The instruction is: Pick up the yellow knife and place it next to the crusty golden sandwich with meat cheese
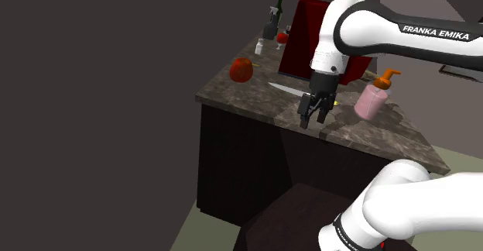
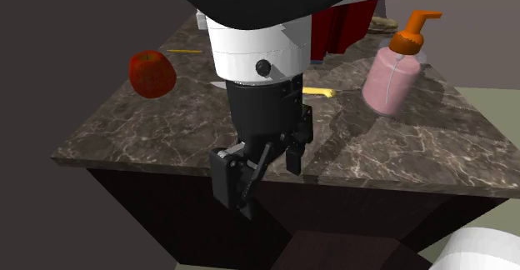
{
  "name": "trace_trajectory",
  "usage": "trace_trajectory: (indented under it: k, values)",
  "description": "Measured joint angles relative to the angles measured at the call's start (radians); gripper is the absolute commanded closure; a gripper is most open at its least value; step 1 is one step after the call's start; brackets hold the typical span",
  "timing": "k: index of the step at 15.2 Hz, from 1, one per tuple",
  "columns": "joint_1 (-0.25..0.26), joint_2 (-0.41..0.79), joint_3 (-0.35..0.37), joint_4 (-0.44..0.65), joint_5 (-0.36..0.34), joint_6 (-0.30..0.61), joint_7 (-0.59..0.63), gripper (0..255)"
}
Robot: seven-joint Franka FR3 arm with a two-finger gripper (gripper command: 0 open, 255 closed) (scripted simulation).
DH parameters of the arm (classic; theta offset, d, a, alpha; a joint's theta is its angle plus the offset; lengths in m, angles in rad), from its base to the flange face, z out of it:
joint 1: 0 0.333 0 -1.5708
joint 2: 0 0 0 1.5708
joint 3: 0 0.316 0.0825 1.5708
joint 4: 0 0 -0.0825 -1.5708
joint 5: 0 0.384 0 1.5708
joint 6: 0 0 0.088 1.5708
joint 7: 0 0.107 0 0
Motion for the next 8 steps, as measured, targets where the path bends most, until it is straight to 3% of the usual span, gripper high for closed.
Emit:
trace_trajectory:
  k: [2, 8]
  values:
    - [-0.001, 0.011, -0.007, 0.008, -0.014, -0.004, -0.016, 0]
    - [-0.011, 0.187, -0.08, 0.116, -0.17, 0.004, -0.205, 0]
